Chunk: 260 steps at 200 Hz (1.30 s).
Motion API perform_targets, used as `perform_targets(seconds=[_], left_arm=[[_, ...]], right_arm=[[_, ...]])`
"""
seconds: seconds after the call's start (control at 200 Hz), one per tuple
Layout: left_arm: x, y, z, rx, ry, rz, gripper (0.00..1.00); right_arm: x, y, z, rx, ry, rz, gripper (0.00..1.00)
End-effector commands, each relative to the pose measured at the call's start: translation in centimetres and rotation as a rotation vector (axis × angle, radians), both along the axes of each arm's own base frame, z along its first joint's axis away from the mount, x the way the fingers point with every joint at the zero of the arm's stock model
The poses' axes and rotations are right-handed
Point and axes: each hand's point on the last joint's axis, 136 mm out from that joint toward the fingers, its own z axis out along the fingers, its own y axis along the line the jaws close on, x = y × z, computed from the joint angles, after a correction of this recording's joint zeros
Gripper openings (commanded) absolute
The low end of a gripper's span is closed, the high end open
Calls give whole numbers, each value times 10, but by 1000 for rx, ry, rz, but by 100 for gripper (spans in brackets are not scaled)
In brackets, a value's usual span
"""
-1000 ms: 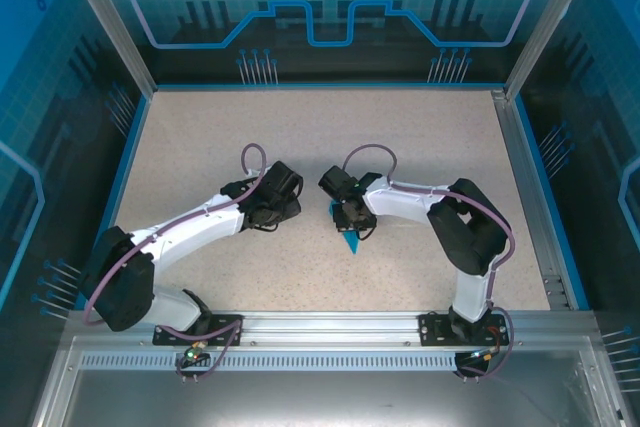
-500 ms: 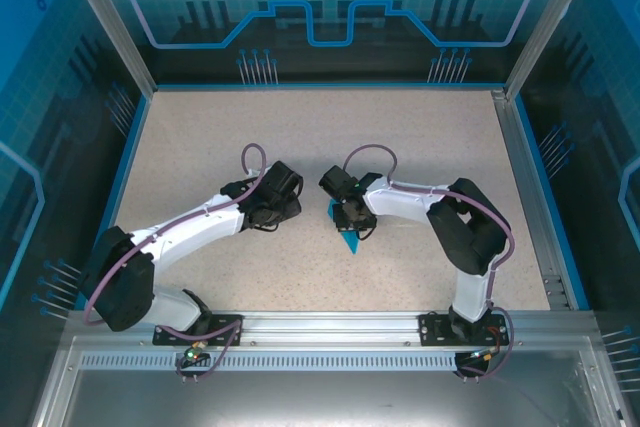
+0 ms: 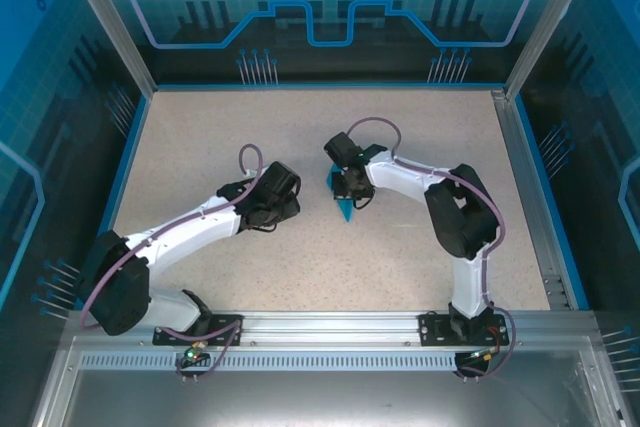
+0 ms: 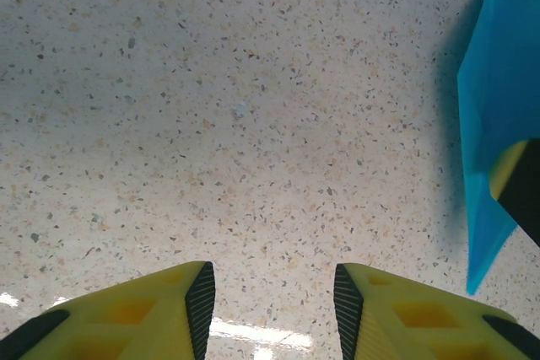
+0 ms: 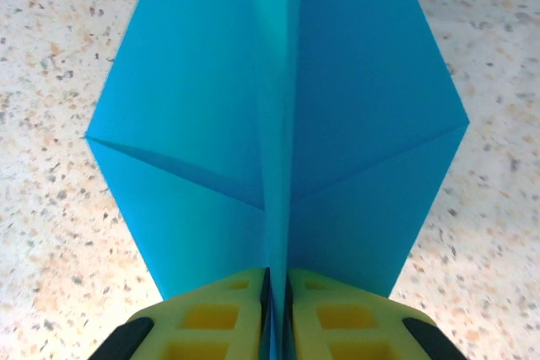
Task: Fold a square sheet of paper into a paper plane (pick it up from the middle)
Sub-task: Move a paper plane to the center of the table.
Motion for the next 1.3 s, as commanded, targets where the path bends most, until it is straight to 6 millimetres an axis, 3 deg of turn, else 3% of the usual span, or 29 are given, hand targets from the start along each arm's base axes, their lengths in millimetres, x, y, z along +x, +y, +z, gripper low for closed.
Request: perform_targets(seconds=[0.0,0.305,0.495,0.62,0.72,0.905,1.035,1.18,1.295], left_arm=[[-3,8,-2,10,-2,-4,45],[-5,13,-3,10,-3,7,46],[-3,12,-3,14,2,4,46],[-2,11,-1,9,-2,-2,46],[-2,11,1,13,-5,-7,46],[-1,15,8,25,-32,-6,46],[1,16,13,32,-48,-13,46],[3,18,19,42,-68,-26,46],[4,24,24,61,-87,-29,47]], right_arm=[[6,-5,-12,-50,56,10,14],[2,-5,-32,-76,110,17,18],[-13,-2,-53,-90,173,20,20],[-14,0,-51,-106,184,25,23],[-7,6,-26,-73,137,39,25],[4,12,51,10,-5,81,37],[0,7,91,52,-78,88,42],[-7,-14,137,55,-206,64,45],[-15,-52,181,9,-387,7,55]])
